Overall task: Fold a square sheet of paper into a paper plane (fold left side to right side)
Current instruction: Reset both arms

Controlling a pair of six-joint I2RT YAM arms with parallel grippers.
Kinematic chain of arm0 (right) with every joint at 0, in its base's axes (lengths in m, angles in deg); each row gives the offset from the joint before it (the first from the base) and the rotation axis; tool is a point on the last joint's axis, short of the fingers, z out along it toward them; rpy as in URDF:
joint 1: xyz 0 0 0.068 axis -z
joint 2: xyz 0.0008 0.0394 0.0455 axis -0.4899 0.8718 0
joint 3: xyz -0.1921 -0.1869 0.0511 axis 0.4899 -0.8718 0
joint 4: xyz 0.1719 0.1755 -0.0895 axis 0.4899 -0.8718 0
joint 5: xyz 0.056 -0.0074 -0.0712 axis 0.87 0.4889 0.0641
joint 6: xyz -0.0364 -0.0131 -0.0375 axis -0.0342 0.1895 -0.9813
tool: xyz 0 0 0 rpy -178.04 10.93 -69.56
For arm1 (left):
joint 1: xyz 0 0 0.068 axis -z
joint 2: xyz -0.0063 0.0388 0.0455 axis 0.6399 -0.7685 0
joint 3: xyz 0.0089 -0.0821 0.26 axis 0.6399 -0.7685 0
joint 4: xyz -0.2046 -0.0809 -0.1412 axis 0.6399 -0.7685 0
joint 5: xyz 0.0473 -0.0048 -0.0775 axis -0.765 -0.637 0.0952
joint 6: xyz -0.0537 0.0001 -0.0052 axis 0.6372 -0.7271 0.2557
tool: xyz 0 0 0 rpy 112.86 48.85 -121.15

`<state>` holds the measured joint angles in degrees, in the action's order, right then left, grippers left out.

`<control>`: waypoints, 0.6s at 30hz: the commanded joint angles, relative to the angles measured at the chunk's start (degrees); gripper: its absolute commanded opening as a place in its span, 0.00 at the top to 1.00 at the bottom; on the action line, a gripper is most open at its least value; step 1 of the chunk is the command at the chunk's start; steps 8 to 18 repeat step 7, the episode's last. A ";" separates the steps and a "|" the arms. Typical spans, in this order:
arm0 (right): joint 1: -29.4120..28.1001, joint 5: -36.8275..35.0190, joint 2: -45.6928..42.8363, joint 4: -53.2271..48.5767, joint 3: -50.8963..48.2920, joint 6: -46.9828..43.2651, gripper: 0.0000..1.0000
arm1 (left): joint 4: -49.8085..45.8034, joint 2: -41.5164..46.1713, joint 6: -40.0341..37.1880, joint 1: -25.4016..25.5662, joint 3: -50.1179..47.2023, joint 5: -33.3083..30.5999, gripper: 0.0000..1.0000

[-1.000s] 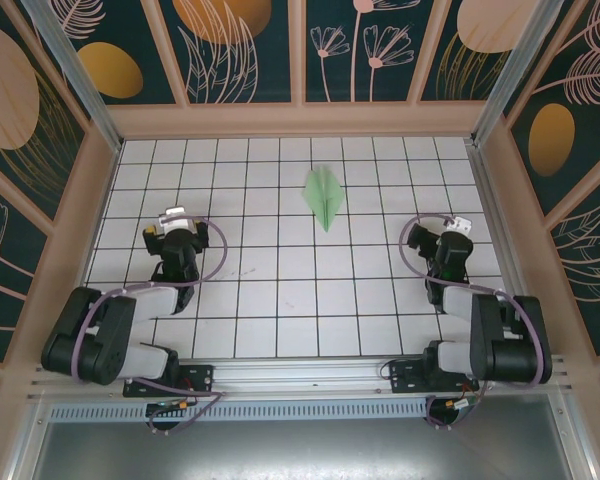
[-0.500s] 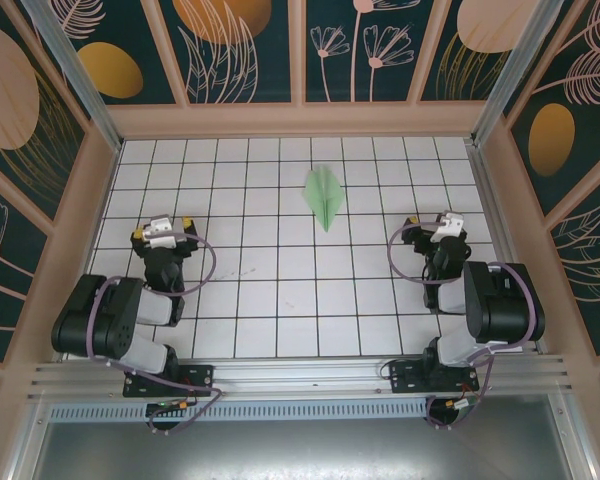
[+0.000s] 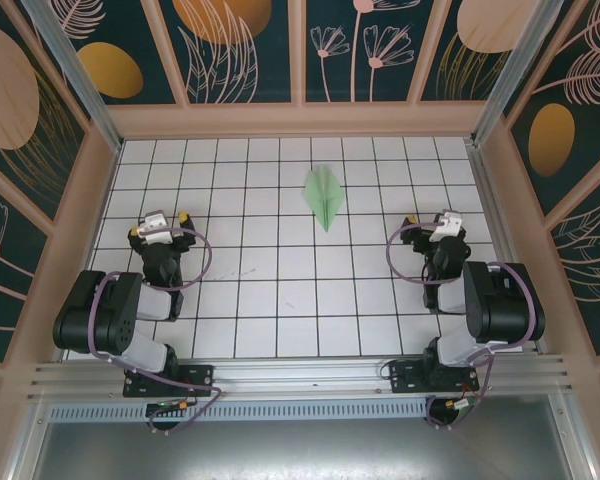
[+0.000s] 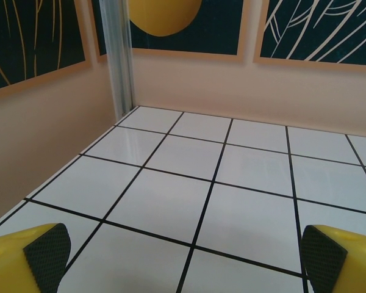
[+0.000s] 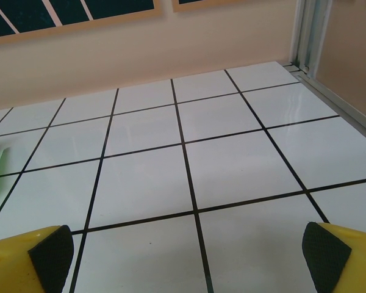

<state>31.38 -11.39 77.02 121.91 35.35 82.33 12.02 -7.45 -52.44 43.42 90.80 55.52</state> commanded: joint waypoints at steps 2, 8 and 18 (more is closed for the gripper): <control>-0.38 1.11 0.38 1.96 1.23 -1.05 0.01 | 0.90 -0.03 1.09 -0.31 0.57 -0.62 0.01; -0.29 1.30 0.34 1.94 1.24 -0.97 0.01 | 0.90 -0.01 1.09 -0.30 0.57 -0.56 0.01; -0.29 1.30 0.34 1.94 1.24 -0.97 0.01 | 0.90 -0.01 1.09 -0.30 0.57 -0.56 0.01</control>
